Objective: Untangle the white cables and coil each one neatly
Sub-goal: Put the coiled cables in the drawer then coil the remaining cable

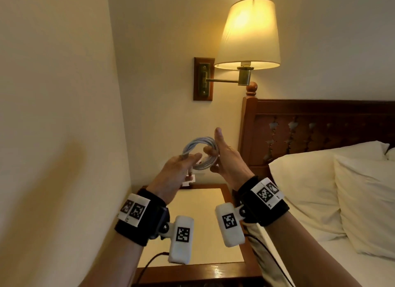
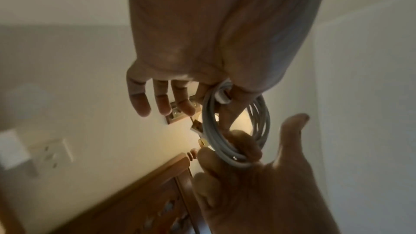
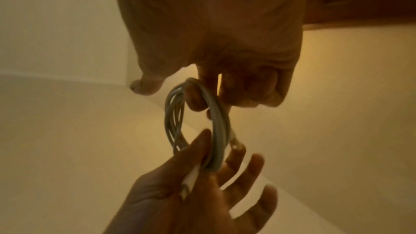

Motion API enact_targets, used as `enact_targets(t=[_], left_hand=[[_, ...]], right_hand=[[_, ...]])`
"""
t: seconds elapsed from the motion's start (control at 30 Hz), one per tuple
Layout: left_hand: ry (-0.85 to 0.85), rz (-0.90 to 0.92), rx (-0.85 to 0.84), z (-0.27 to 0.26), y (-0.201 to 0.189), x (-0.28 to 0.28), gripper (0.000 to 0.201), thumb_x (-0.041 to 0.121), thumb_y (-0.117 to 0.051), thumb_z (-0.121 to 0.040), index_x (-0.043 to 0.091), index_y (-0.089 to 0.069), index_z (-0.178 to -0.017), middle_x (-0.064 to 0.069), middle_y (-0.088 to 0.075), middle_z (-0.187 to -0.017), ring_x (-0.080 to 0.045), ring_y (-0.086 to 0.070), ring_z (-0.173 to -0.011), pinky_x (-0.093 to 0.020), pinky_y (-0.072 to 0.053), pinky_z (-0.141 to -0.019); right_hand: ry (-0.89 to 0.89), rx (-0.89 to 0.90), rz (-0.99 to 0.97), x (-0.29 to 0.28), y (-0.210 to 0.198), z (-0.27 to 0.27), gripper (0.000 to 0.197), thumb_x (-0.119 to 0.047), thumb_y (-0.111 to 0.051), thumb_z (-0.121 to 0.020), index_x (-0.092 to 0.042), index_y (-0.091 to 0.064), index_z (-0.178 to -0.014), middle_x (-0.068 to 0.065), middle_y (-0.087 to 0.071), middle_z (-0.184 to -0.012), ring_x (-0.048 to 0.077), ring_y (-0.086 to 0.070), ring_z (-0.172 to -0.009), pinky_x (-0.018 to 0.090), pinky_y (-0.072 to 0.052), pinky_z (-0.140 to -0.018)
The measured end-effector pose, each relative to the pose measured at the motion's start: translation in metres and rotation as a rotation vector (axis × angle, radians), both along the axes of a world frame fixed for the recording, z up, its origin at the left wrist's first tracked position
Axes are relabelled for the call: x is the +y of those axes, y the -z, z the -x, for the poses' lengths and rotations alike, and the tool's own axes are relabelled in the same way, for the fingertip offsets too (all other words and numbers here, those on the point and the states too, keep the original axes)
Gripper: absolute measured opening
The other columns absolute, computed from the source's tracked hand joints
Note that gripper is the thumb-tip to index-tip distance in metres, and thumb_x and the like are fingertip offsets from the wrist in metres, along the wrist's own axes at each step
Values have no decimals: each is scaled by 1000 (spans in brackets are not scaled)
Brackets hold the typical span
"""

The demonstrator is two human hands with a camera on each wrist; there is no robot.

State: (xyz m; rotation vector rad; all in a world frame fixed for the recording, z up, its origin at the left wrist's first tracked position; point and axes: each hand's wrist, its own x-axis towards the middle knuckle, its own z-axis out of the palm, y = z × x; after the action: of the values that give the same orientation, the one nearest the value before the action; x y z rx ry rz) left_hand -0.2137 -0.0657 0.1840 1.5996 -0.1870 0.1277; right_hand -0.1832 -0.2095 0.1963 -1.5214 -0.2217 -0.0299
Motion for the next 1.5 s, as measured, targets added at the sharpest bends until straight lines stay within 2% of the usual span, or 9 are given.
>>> enact_targets(t=[0.13,0.23,0.43,0.57,0.83,0.97,1.17,1.37,1.5], left_hand=[[133,-200,-23,-5,-12,15,12,17,-60,-93,13,-49,-92,-7,-43,-87,-20,-37,-83,-28,-32,-68],[128,-263,-5,-9,-11,18,7,19,-56,-97,14,-51,-95,-8,-49,-91,-23,-44,-86,-34,-41,-72],[-523,-793,-355,-4,-4,6,35,52,-55,-92,18,-58,-85,1,-62,-80,-20,-58,-75,-33,-46,-66],[-626,-1016,-418,4,2,0,45,56,-40,-97,22,-45,-67,2,-51,-65,-22,-52,-63,-29,-35,-56],[-298,-644,-753,9,33,-2,29,39,-37,-99,36,-37,-71,14,-40,-57,-5,-40,-53,-15,-26,-52],[-299,-579,-551,3,37,9,34,49,-43,-97,26,-56,-75,10,-59,-67,-6,-53,-61,-30,-43,-55],[-308,-433,-208,2,27,21,47,67,-63,-78,21,-71,-70,11,-68,-68,-2,-59,-70,-28,-45,-67],[-86,45,-63,3,21,23,20,33,-66,-90,16,-75,-96,7,-43,-51,-10,-31,-47,-22,-26,-41],[-26,-9,-86,1,23,28,15,24,-69,-87,15,-76,-98,-16,-52,-65,-25,-40,-49,-22,-32,-38]], right_hand=[[-172,-92,201,-12,-6,8,58,-73,-50,-78,-17,-59,-65,-4,-50,-60,9,-32,-52,26,-28,-56],[-215,-113,147,-13,-8,10,48,-60,-50,-87,-19,-50,-63,-1,-51,-64,12,-29,-53,28,-25,-54],[-86,-153,95,-5,1,4,39,-47,-35,-102,-19,-47,-77,-5,-34,-63,11,-24,-53,28,-22,-51],[10,-136,104,-4,4,1,40,-45,-33,-103,-18,-46,-77,-6,-35,-59,11,-25,-50,29,-22,-50],[91,-74,2,-6,3,-1,39,-38,-31,-105,-21,-43,-72,-8,-35,-56,8,-28,-48,26,-23,-49],[-9,-101,-39,-4,12,-1,40,-39,-29,-105,-20,-41,-73,-8,-34,-57,7,-26,-48,24,-24,-47],[-121,-81,25,-9,22,6,40,-41,-29,-105,-19,-43,-75,-7,-36,-60,8,-28,-49,23,-24,-47],[-181,-58,90,-15,26,10,40,-46,-32,-103,-18,-46,-77,-5,-41,-62,17,-34,-56,29,-26,-54],[-201,-41,106,-19,26,15,40,-44,-30,-103,-16,-46,-80,-3,-41,-61,15,-29,-53,28,-20,-50]])
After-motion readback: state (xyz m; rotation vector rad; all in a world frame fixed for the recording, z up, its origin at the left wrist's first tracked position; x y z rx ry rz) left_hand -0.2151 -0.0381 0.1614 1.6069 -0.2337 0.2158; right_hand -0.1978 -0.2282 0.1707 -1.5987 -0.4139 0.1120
